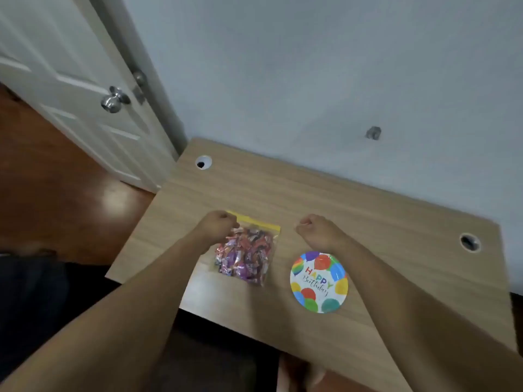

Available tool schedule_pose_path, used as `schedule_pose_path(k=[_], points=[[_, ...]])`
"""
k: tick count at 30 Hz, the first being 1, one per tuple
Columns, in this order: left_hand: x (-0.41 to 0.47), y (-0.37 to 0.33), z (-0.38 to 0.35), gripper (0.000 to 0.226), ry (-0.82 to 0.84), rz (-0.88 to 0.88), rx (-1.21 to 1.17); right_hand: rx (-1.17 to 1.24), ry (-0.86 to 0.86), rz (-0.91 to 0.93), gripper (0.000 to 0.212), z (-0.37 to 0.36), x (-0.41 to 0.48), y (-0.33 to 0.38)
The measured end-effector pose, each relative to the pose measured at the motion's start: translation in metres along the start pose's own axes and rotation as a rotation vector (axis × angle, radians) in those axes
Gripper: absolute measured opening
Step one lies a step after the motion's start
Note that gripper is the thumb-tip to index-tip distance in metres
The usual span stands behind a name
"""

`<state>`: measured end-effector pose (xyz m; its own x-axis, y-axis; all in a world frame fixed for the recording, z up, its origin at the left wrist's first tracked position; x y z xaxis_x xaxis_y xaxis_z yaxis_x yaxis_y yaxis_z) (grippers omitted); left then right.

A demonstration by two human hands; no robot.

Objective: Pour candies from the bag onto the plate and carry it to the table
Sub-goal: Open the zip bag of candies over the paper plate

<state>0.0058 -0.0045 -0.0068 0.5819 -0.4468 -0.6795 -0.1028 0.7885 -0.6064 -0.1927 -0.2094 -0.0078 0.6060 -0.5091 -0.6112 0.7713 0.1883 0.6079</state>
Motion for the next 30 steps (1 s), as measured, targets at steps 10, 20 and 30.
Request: schedule_pose_path(k=[10, 20, 30], points=[[0.051, 0.053, -0.038, 0.025, 0.019, 0.109, -0.21, 0.191, -0.092, -0.113, 0.043, -0.086, 0.097, -0.033], [0.068, 0.079, -0.054, 0.023, -0.037, 0.16, -0.332, 0.436, -0.151, -0.107, 0.021, -0.124, 0.111, -0.031], [0.034, 0.055, -0.042, 0.072, 0.029, 0.268, -0.456, 0.134, -0.136, 0.504, 0.009, -0.129, -0.002, -0.024]])
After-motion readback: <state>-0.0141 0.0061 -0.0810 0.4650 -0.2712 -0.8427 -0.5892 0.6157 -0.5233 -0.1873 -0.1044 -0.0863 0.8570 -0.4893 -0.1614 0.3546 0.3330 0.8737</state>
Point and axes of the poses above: each hand's wrist, its own x-axis towards the middle knuckle, its own z-axis out of the back of the hand, y = z × x, the point moved 1 cm from there along x, towards the middle knuckle, and after that the axes turned 9 degrees about x, right-handed, at the moved point
